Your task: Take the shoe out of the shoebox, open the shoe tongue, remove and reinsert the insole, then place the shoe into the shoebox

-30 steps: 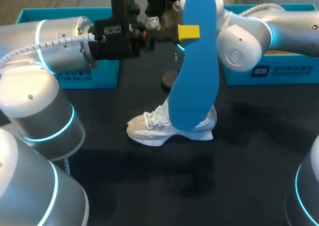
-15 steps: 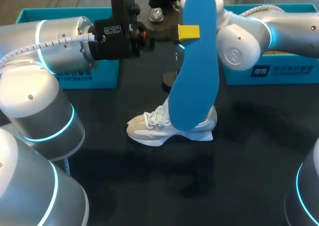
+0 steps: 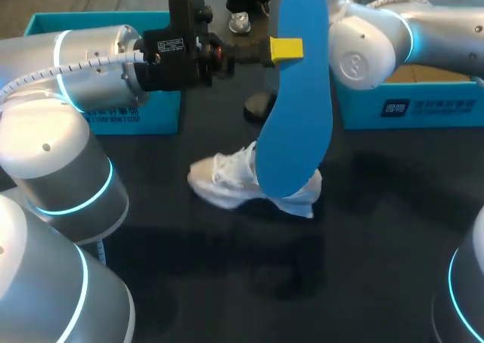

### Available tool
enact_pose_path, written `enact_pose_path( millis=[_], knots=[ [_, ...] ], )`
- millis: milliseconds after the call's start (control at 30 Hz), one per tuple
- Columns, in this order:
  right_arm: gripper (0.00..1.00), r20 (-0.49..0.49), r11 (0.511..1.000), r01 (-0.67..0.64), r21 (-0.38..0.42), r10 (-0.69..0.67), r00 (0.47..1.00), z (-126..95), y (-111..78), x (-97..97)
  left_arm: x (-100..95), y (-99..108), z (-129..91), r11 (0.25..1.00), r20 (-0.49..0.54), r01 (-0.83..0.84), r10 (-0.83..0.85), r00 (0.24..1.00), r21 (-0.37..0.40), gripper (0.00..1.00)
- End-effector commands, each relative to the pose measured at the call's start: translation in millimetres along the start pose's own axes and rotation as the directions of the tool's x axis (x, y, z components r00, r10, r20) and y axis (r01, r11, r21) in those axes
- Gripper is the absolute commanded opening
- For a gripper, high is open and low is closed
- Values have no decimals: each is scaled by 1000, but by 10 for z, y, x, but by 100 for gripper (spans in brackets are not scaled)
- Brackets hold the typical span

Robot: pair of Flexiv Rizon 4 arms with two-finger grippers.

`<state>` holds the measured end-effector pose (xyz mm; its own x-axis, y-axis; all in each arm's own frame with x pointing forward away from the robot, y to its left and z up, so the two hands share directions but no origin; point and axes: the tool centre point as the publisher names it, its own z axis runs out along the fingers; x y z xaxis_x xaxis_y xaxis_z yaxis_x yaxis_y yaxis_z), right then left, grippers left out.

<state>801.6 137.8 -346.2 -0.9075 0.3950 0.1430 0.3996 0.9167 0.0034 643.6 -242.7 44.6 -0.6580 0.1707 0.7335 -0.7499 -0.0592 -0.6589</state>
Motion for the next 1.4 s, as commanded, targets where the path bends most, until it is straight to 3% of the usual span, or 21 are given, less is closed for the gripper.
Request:
enact_pose_path(
  millis=[33, 167, 300, 467, 633, 867, 1133, 1233, 1400],
  knots=[
    [0, -38, 910, -414, 9, 414, 909, -196, -44, 24, 2, 22, 4, 1000, 1, -1, 1, 1000, 4, 0],
    [0, -63, 826, -562, -33, 560, 826, -253, 9, 54, 2, 22, 4, 1000, 1, -1, 1, 1000, 4, 0],
    [0, -155, 719, -690, -87, 674, 722, -234, 129, 129, 2, 22, 4, 1000, 1, -1, 1, 1000, 4, 0],
    [0, -232, 574, -806, -145, 772, 591, -225, 289, 273, 2, 22, 4, 1000, 1, -1, 1, 1000, 4, 0],
    [0, -245, 437, -881, -181, 848, 471, -180, 402, 450, 2, 22, 4, 1000, 1, -1, 1, 1000, 4, 0],
    [0, -255, 362, -904, -229, 874, 414, -46, 396, 584, 2, 22, 4, 1000, 1, -1, 1, 1000, 4, 0],
    [0, -261, 239, -931, -277, 913, 312, 40, 226, 730, 2, 22, 4, 1000, 1, -1, 1, 1000, 4, 0],
    [0, -264, 232, -930, -284, 914, 308, 68, 191, 734, 2, 22, 4, 1000, 1, -1, 1, 1000, 4, 0],
    [0, -275, 263, -912, -314, 895, 352, 115, 181, 687, 2, 22, 4, 1000, 1, -1, 1, 1000, 4, 0]
  ],
)
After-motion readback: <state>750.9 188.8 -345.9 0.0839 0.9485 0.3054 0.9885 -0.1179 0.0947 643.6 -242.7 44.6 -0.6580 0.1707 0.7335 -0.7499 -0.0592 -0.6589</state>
